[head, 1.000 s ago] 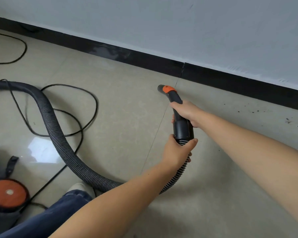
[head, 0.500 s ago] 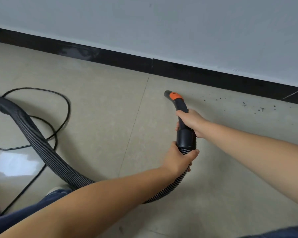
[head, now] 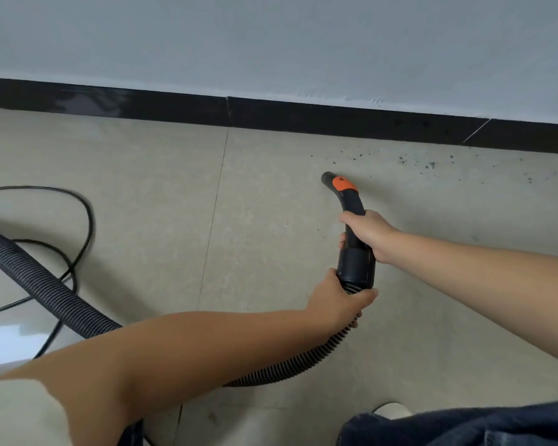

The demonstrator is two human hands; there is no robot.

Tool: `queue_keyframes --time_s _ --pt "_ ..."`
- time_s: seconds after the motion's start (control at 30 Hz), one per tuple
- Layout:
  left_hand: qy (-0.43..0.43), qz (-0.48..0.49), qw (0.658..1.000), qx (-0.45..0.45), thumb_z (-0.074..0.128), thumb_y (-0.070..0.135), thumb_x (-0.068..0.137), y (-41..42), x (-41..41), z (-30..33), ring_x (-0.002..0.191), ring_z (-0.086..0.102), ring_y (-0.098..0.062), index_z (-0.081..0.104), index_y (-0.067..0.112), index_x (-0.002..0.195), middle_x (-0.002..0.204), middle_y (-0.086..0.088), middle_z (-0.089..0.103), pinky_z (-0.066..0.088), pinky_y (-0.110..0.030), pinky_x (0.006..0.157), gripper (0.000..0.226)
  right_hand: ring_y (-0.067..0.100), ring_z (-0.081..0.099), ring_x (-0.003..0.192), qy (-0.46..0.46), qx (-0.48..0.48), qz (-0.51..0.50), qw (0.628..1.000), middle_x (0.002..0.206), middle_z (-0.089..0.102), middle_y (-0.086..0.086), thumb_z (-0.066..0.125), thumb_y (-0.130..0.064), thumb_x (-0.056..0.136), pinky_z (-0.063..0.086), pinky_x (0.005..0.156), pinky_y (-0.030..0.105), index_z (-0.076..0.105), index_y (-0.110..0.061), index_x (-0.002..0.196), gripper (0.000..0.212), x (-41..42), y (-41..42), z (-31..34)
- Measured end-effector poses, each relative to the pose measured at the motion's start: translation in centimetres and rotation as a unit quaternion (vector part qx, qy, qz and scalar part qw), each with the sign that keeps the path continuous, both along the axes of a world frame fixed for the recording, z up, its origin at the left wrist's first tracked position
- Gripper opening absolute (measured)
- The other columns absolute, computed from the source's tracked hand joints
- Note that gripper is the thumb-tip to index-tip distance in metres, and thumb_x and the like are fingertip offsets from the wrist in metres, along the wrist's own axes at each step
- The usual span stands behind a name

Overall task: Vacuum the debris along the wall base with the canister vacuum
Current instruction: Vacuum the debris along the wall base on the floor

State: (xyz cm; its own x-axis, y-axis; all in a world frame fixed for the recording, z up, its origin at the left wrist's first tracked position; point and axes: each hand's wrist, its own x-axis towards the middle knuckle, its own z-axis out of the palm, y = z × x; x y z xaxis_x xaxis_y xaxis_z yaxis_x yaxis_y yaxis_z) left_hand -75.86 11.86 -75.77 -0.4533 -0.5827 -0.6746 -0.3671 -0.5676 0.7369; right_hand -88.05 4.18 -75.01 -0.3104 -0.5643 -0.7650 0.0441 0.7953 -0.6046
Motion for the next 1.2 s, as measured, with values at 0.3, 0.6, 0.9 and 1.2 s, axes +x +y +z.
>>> queue_keyframes --time_s 0.3,0.6,0.9,1.2 --pt "0.002 0.01 1.0 0.008 0.07 0.029 0.084 -3.1 -1.1 -0.1 0.057 0.057 -0.013 0.043 0.015 0.114 0.083 -0.005 0.058 0.053 -0.026 0.057 0.043 0.021 0.057 0.052 0.013 -0.017 -0.055 0.998 0.068 0.056 0.009 0.054 -0.017 0.092 0.049 0.052 0.027 0.046 -0.008 0.104 0.017 -1.2 -2.2 -0.2" --pt "-0.02 0.055 0.998 -0.002 0.07 0.032 0.084 -3.9 -0.6 -0.8 0.057 0.058 -0.017 0.044 0.017 0.11 0.079 -0.006 0.06 0.053 -0.027 0.058 0.04 0.02 0.057 0.05 -0.006 -0.027 0.0 1.0 0.07 0.056 0.01 0.053 -0.017 0.093 0.05 0.051 0.026 0.045 -0.01 0.099 0.012 0.3 -4.3 -0.5" --pt "0.002 0.018 1.0 0.003 0.07 0.03 0.084 -5.9 -2.6 -1.2 0.056 0.057 -0.015 0.044 0.016 0.112 0.08 -0.006 0.059 0.052 -0.028 0.06 0.041 0.019 0.056 0.048 0.022 -0.036 -0.056 0.998 0.068 0.055 0.009 0.052 -0.018 0.093 0.048 0.048 0.024 0.045 -0.01 0.103 0.014 -2.4 -5.3 -1.0" --pt "-0.01 0.04 0.999 -0.007 0.071 0.031 0.084 -6.5 -3.2 -1.6 0.058 0.058 -0.015 0.045 0.017 0.112 0.081 -0.006 0.06 0.052 -0.025 0.057 0.04 0.019 0.056 0.049 0.005 -0.04 -0.038 0.998 0.07 0.055 0.009 0.053 -0.018 0.094 0.049 0.048 0.024 0.045 -0.01 0.107 0.018 -2.7 -6.4 -1.3"
